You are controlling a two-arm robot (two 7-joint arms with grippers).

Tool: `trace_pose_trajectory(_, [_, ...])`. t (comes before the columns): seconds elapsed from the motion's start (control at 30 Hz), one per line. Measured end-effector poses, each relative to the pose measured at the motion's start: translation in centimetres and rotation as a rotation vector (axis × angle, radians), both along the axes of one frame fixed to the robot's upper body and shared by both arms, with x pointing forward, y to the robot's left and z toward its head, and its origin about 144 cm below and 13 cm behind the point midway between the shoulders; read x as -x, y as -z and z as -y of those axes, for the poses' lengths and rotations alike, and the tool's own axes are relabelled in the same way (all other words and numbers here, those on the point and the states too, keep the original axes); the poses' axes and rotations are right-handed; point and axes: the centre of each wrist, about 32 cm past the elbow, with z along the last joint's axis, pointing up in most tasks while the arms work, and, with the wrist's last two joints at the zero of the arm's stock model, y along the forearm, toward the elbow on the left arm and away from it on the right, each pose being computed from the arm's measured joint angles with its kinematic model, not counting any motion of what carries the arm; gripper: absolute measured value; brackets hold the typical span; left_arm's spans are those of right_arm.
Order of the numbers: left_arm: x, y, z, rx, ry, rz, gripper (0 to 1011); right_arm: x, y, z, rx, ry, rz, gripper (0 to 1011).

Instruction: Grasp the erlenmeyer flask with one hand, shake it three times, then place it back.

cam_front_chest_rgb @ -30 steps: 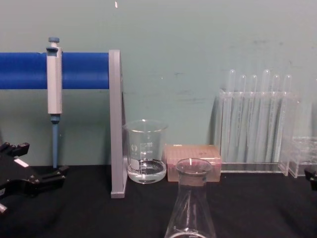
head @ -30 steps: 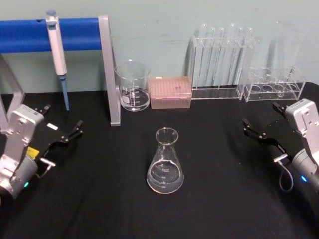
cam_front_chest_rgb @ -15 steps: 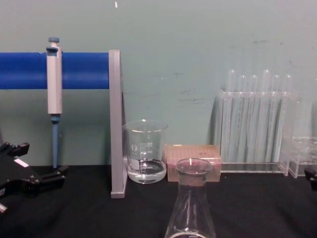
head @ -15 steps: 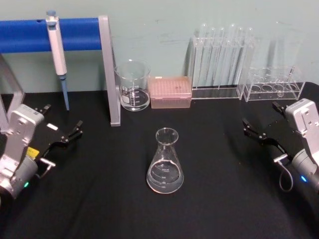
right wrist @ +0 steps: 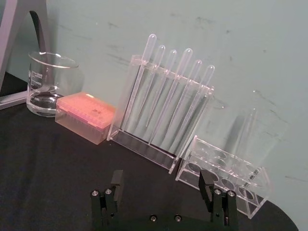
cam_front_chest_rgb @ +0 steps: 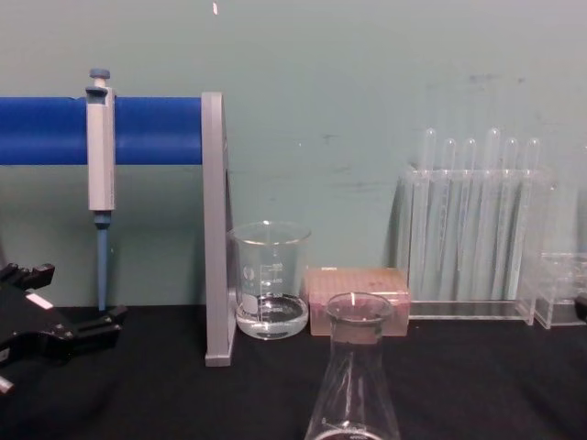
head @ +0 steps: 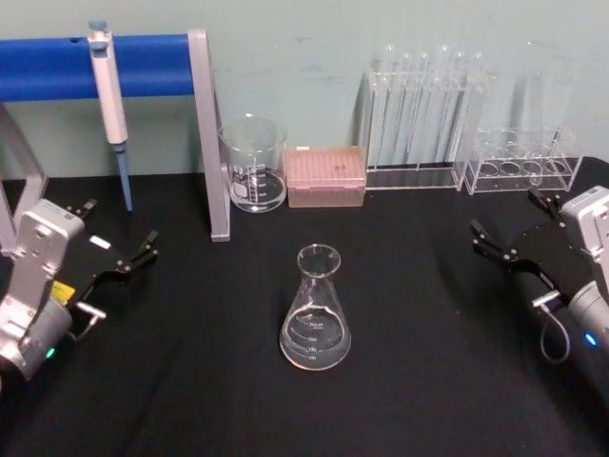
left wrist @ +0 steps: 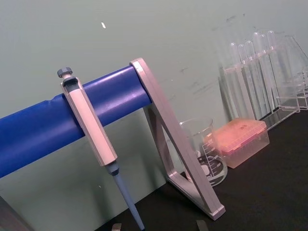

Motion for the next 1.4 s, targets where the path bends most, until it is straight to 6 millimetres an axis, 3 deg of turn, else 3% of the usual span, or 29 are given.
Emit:
trace_pose_trajectory(0.33, [0.0,0.0,0.0,0.0,0.0,0.0,1001,1.3,-1.1,1.1,-0.057,-0.052,-0.004,1003])
trace_pose_trajectory(0.77, [0.0,0.0,0.0,0.0,0.0,0.0,1001,3.2,-2.1,1.3,-0.078,-0.257,-0.032,1003])
trace_pose_trajectory(1.4, [0.0,0.0,0.0,0.0,0.0,0.0,1001,2.4,-2.0,-0.4,-0.103,-0.531,-0.04,1003])
